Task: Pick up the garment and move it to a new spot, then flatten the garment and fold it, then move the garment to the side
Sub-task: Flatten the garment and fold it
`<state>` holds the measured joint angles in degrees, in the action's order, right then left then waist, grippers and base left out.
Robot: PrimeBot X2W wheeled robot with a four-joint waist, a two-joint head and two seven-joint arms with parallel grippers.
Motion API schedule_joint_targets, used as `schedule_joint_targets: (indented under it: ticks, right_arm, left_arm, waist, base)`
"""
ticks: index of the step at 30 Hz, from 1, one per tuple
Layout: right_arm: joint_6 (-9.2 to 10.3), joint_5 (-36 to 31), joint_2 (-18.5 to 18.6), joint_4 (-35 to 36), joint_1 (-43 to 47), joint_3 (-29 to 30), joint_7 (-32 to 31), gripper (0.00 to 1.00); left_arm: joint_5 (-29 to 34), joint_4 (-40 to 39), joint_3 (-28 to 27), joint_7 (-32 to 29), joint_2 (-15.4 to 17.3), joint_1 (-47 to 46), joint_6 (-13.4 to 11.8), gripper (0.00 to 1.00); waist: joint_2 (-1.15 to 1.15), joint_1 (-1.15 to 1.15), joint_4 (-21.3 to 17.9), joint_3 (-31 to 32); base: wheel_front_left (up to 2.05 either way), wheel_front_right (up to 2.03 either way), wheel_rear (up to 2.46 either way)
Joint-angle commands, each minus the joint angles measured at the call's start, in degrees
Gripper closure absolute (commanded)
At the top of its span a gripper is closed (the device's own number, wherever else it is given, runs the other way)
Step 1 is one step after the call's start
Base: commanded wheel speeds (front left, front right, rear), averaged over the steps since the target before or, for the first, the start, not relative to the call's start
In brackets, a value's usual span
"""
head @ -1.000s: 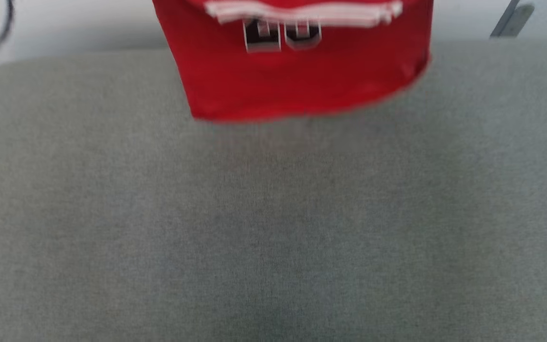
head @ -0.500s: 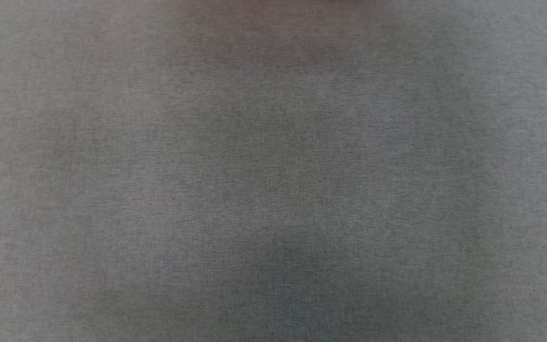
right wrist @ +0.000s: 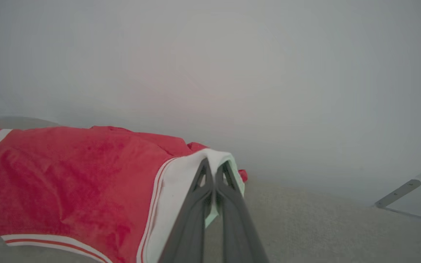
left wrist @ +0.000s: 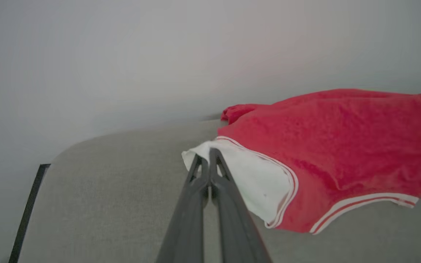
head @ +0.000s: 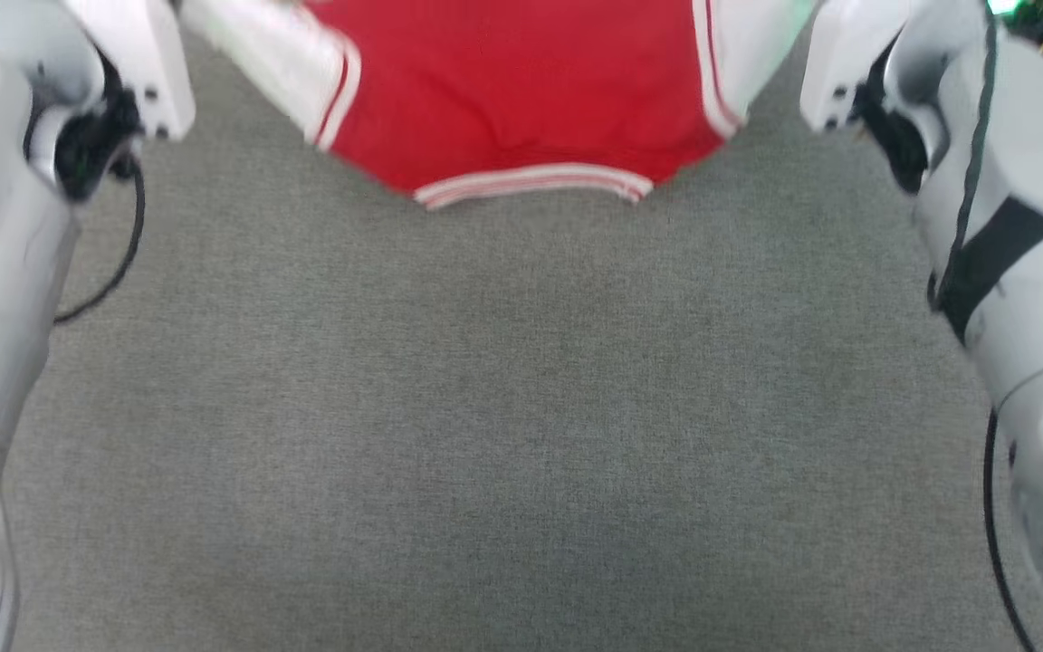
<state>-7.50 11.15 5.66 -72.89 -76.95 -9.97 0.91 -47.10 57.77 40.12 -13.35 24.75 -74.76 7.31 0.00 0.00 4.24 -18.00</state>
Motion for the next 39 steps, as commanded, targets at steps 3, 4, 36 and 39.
schedule_joint_targets:
  ticks: [3, 4, 36, 39]
  right_arm:
    - [0.02, 5.9, -0.1, 2.5, 6.1, -4.4, -5.7, 1.00]
    - [0.02, 7.7, 0.2, 4.1, 7.7, -5.7, -7.3, 1.00]
    - [0.02, 32.2, 21.6, 75.3, 73.1, 1.4, -62.9, 1.00]
    - [0.02, 29.0, 18.6, 79.0, 76.8, 4.8, -65.0, 1.00]
  left_arm:
    - [-3.8, -3.6, 1.9, -5.9, 2.6, 5.9, 0.1, 1.00]
    - [-5.2, -4.9, 2.2, -7.4, 3.3, 7.6, 0.1, 1.00]
    - [-23.0, -79.5, -3.2, -18.8, 34.7, 66.3, -38.6, 1.00]
    - [-23.2, -80.5, -3.0, -17.4, 34.1, 68.4, -39.2, 1.00]
  waist:
    - [0.00, 0.00, 0.2, 2.5]
    - [0.00, 0.00, 0.1, 2.9]
    - [0.00, 0.00, -0.9, 8.7]
    - [0.00, 0.00, -0.6, 8.7]
  base:
    - [0.00, 0.00, 0.00]
    - [0.00, 0.00, 0.00]
    - [0.00, 0.00, 0.00]
    - [0.00, 0.00, 0.00]
